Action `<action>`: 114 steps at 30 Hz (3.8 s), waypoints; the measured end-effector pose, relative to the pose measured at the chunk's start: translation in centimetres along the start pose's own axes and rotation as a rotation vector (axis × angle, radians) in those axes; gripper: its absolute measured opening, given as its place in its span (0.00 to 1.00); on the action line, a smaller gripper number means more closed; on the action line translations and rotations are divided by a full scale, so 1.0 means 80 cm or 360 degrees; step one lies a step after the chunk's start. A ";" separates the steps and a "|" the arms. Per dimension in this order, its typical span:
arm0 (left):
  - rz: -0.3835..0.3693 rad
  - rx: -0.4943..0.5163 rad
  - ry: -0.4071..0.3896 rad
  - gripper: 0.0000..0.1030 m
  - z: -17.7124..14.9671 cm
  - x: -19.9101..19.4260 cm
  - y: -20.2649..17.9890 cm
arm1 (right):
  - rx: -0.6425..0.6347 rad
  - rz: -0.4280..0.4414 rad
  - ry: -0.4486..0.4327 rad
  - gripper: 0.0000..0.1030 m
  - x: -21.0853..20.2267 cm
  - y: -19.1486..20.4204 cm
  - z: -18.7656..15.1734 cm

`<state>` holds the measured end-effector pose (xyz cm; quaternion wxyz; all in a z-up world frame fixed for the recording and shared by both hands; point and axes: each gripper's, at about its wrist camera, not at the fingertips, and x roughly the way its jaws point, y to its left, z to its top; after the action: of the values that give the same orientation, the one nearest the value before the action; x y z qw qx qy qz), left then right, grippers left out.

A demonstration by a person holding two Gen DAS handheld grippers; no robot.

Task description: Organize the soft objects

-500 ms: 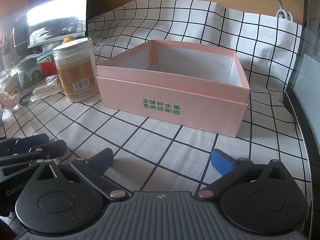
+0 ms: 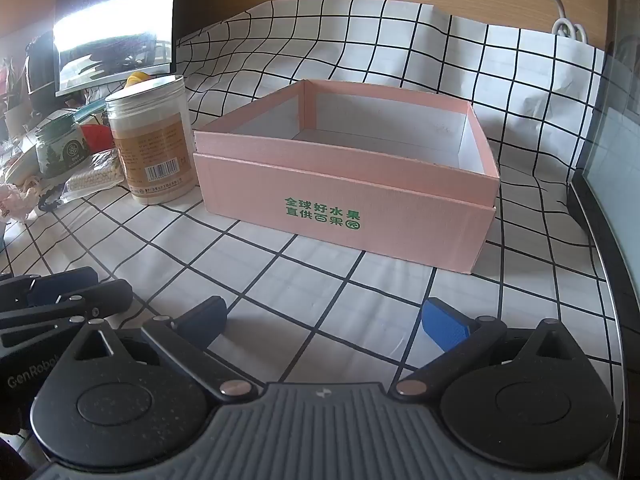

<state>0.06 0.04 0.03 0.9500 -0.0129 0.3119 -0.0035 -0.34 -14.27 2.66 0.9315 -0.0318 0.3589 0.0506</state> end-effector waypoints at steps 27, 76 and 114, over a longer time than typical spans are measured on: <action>-0.0015 -0.0040 0.0001 0.31 0.002 0.001 0.005 | 0.0000 0.0000 0.0000 1.00 0.000 0.000 0.000; 0.0003 -0.0007 0.0004 0.32 0.001 0.002 0.002 | 0.0000 -0.0001 -0.0001 1.00 0.000 0.000 0.000; 0.0267 -0.0108 0.0233 0.26 0.053 -0.116 0.260 | -0.0161 0.0083 0.0115 1.00 -0.048 0.089 0.069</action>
<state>-4.93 21.06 8.43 0.9207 -0.0186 0.3804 0.0855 -0.35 -6.94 9.15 0.9134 -0.0712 0.3901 0.0917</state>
